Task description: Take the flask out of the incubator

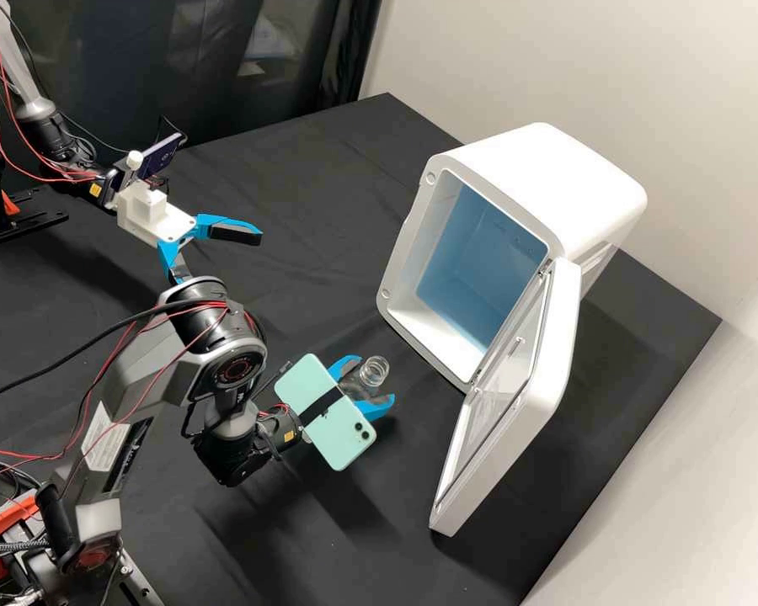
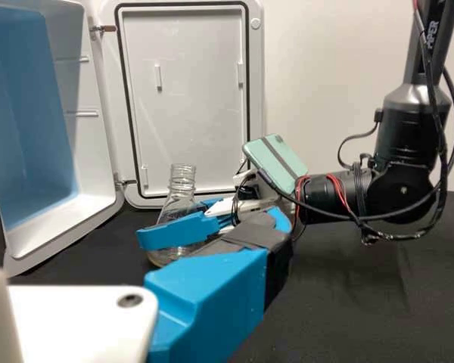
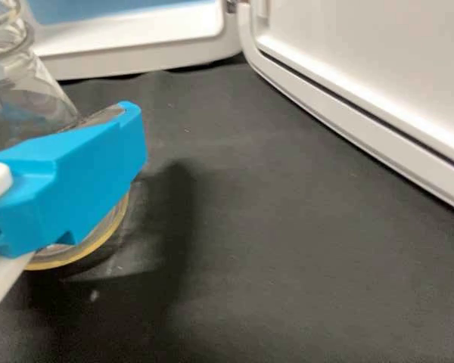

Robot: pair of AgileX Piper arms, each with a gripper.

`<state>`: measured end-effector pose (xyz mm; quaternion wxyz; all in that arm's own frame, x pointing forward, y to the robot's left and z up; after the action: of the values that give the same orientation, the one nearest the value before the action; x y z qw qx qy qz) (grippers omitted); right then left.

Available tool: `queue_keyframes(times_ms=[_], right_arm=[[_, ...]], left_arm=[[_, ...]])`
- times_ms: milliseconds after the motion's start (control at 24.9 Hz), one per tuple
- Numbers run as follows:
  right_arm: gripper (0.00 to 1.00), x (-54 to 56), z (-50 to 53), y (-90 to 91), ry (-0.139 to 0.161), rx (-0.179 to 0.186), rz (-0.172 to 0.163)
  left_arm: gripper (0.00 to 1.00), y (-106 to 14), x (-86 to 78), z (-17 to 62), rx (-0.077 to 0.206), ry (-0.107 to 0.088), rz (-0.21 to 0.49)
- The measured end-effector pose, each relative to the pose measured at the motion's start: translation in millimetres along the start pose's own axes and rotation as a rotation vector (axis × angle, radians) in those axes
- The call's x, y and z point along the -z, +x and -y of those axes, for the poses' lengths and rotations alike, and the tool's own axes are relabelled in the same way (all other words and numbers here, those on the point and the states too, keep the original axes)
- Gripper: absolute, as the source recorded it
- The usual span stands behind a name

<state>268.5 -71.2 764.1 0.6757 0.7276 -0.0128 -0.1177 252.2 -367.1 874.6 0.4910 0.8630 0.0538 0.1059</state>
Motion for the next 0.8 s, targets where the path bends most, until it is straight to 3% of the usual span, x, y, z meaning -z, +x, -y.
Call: queue_keyframes(times_ms=[483, 684, 805], right_arm=[[0.00, -4.1, 11.4, 3.1, -0.001, 0.008, 0.027], [0.00, -5.1, 19.0, 10.2, -0.067, 0.013, 0.039], [0.00, -6.4, 22.0, 15.0, -0.085, 0.016, 0.041]], left_arm=[[1.00, -2.0, -0.5, -0.3, -0.002, 0.000, 0.001], [1.00, -2.5, -1.1, -2.0, -0.009, 0.002, 0.002], [1.00, -2.6, -1.2, -2.3, -0.010, 0.002, 0.003]])
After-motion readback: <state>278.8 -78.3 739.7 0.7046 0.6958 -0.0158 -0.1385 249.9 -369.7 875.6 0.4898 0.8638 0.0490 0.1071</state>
